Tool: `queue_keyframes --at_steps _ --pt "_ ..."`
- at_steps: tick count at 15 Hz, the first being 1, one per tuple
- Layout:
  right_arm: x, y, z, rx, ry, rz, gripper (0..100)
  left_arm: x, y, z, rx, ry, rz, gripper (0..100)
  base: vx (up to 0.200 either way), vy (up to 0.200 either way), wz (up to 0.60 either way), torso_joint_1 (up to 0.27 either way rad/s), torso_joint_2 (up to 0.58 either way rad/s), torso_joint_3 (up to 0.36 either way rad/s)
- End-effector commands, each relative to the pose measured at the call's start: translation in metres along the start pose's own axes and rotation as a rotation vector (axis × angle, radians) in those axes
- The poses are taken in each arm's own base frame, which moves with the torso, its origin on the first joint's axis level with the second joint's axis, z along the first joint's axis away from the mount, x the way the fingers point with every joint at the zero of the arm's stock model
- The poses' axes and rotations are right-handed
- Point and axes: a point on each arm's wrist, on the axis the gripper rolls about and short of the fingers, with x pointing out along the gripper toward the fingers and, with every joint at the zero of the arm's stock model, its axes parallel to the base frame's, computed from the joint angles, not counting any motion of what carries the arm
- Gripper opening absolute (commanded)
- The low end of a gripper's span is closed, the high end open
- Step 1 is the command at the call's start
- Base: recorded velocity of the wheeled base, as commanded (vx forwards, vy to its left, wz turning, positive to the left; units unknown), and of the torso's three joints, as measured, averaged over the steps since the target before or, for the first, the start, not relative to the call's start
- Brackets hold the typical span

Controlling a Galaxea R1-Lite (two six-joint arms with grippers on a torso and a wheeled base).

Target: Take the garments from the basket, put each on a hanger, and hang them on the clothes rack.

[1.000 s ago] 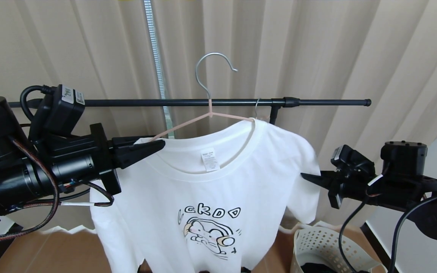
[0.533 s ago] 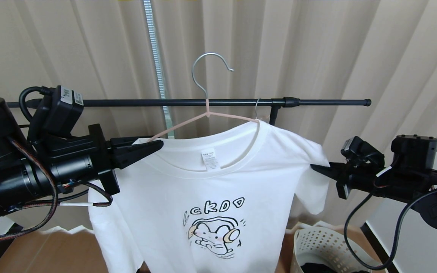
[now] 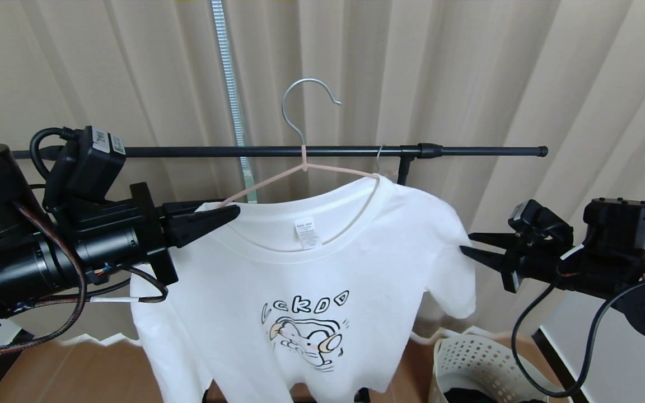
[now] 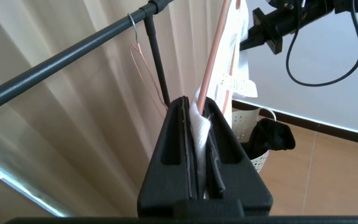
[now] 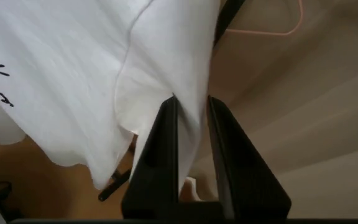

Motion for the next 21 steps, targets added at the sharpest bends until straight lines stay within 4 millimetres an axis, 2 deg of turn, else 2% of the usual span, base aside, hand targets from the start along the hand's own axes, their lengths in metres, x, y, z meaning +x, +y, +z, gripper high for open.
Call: queue_keyframes --at_steps 1,3,6,10,16,21 --pt "-0.003 0.001 0.006 -0.011 -0.017 -0.002 100 -0.001 0.003 -0.004 -0.008 0.012 0.018 0 0.0 0.0 0.0 0.0 0.0 0.0" --pt "-0.006 0.005 0.016 0.001 -0.043 0.001 100 -0.005 0.011 -0.01 -0.02 0.032 0.052 0 0.0 0.0 0.0 0.0 0.0 0.0" --pt "-0.009 0.02 0.043 0.081 -0.106 0.019 100 -0.014 0.024 -0.022 -0.047 0.069 0.112 0 0.0 0.0 0.0 0.0 0.0 0.0" --pt "-0.006 0.04 0.065 0.117 -0.126 -0.016 100 -0.014 0.029 -0.036 -0.082 0.108 0.123 0 0.0 0.0 0.0 0.0 0.0 0.0" --pt "-0.006 0.042 0.068 0.143 -0.128 -0.023 100 -0.007 0.032 -0.058 -0.131 0.18 0.161 0 0.0 0.0 0.0 0.0 0.0 0.0" --pt "-0.004 0.043 0.066 0.148 -0.119 -0.021 100 -0.003 0.025 -0.085 -0.135 0.28 0.175 0 0.0 0.0 0.0 0.0 0.0 0.0"
